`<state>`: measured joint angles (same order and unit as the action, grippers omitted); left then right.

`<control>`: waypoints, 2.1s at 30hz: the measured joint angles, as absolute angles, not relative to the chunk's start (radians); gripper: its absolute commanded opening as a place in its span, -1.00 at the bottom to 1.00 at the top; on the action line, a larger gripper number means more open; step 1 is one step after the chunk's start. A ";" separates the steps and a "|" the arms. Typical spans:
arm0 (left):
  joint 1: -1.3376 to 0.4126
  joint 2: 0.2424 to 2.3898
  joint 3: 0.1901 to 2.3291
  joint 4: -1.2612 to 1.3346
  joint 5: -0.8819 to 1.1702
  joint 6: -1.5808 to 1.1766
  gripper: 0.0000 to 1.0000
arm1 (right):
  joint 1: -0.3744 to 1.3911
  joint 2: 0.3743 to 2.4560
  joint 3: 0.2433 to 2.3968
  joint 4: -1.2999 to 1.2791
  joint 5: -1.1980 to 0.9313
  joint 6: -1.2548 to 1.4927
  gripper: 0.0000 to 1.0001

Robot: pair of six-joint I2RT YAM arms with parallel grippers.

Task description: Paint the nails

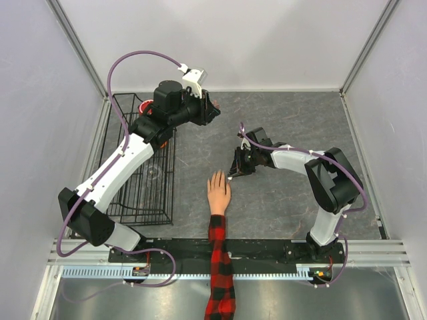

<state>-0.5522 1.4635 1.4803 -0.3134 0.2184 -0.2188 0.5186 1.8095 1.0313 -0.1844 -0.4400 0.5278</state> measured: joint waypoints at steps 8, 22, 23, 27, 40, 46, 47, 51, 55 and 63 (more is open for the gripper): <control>-0.552 1.464 1.483 -0.316 0.219 -0.219 -0.96 | 0.519 1.811 1.031 -0.179 -0.444 0.528 -1.00; -0.552 1.464 1.493 -0.322 0.219 -0.219 -0.96 | 0.517 1.815 1.039 -0.174 -0.448 0.528 -1.00; -0.552 1.464 1.493 -0.322 0.219 -0.219 -0.96 | 0.517 1.816 1.040 -0.173 -0.448 0.528 -1.00; -0.552 1.464 1.493 -0.323 0.219 -0.219 -0.96 | 0.514 1.823 1.053 -0.173 -0.448 0.528 -1.00; -0.552 1.464 1.504 -0.343 0.219 -0.218 -0.96 | 0.508 1.810 1.064 -0.233 -0.423 0.527 -1.00; -0.552 1.464 1.504 -0.343 0.219 -0.219 -0.97 | 0.507 1.753 1.061 -0.258 -0.418 0.519 -1.00; -0.552 1.464 1.504 -0.343 0.219 -0.219 -0.97 | 0.507 1.751 1.061 -0.258 -0.419 0.519 -1.00; -0.552 1.464 1.504 -0.343 0.219 -0.219 -0.96 | 0.508 1.750 1.054 -0.257 -0.433 0.519 -1.00; -0.552 1.464 1.504 -0.343 0.220 -0.219 -0.96 | 0.508 1.753 1.045 -0.254 -0.440 0.520 -1.00; -0.552 1.464 1.504 -0.343 0.220 -0.219 -0.96 | 0.508 1.776 1.043 -0.242 -0.449 0.520 -1.00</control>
